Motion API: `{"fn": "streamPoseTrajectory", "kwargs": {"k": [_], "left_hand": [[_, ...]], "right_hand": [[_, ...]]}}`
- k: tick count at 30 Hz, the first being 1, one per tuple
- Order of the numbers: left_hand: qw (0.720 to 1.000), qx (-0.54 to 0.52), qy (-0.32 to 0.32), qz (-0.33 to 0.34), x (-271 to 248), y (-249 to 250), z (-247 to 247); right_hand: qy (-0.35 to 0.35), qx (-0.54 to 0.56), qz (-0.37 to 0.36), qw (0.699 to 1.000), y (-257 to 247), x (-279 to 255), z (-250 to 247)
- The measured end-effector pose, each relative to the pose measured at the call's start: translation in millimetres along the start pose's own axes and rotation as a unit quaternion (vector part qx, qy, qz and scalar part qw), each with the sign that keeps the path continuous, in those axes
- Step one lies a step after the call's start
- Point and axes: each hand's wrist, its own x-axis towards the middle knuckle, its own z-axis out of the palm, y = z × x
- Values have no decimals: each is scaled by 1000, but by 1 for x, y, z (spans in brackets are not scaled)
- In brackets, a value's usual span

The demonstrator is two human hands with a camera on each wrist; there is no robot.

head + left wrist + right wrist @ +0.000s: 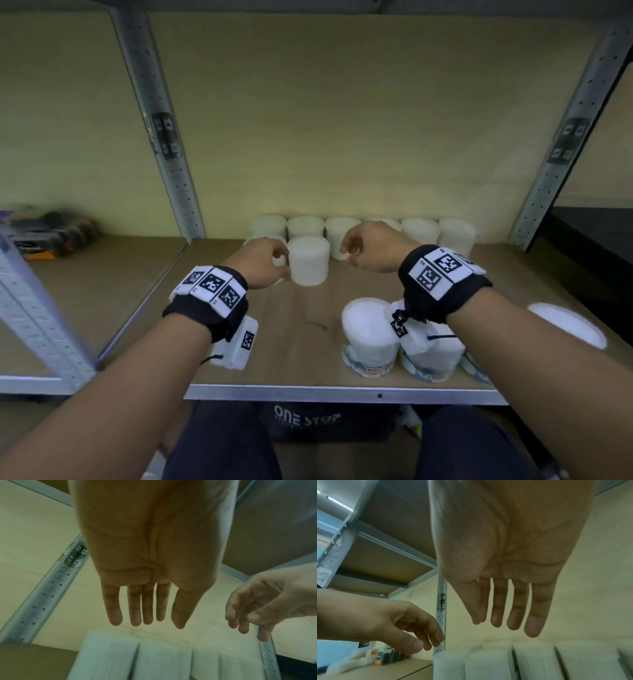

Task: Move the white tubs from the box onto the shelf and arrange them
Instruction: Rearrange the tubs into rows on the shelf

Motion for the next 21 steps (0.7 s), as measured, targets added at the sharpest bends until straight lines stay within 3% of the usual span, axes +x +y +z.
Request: {"fn": "streamPoseTrajectory", "kwargs": {"k": [8,21], "left_hand": [[999,12,-2,-33,43,-47,-4],[998,51,-2,-39,107,-66,6]], "right_hand": [[-37,-46,18,998,-23,77,22],[-130,-172,43,976,-19,151,47]]}}
